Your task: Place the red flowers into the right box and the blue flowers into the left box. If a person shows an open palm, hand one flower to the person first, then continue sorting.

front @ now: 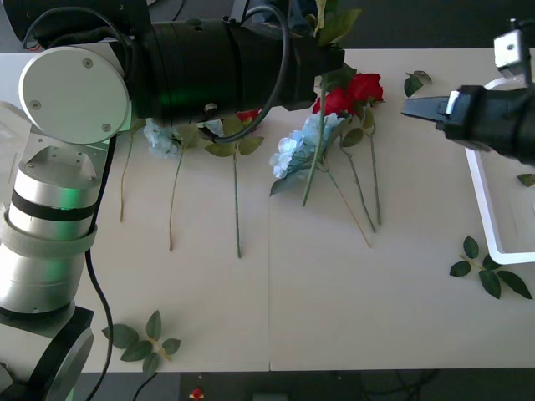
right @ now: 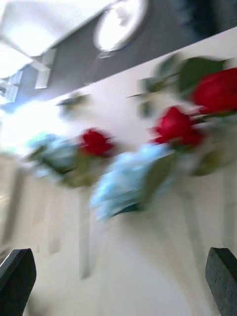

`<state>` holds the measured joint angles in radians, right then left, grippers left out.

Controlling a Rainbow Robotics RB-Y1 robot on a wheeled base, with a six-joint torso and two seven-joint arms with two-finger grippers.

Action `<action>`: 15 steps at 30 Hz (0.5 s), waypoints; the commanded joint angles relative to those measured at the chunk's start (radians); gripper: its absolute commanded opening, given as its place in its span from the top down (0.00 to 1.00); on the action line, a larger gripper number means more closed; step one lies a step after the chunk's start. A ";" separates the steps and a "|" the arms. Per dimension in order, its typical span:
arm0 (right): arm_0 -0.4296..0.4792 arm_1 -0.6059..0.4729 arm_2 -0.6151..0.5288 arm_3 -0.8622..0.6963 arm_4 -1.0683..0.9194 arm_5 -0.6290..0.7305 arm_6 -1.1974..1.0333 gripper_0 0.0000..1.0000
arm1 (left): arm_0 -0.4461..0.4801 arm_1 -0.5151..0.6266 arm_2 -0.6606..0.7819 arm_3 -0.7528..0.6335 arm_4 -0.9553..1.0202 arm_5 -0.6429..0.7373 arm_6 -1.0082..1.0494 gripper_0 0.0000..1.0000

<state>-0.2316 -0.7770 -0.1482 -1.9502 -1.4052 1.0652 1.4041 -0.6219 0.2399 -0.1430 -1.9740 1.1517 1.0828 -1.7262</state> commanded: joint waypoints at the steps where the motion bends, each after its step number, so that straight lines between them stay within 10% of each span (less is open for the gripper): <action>1: 0.064 -0.036 -0.074 -0.038 -0.215 0.028 0.199 0.00 | 0.013 0.002 -0.009 -0.042 0.014 -0.017 -0.013 1.00; 15: 0.078 -0.025 -0.063 -0.047 -0.575 0.108 0.771 0.00 | 0.013 0.002 -0.009 -0.042 0.014 -0.017 -0.013 1.00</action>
<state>-0.1576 -0.7770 -0.2072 -1.9550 -1.9443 1.1683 2.1377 -0.6190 0.2399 -0.1430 -1.9741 1.1530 1.0804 -1.7262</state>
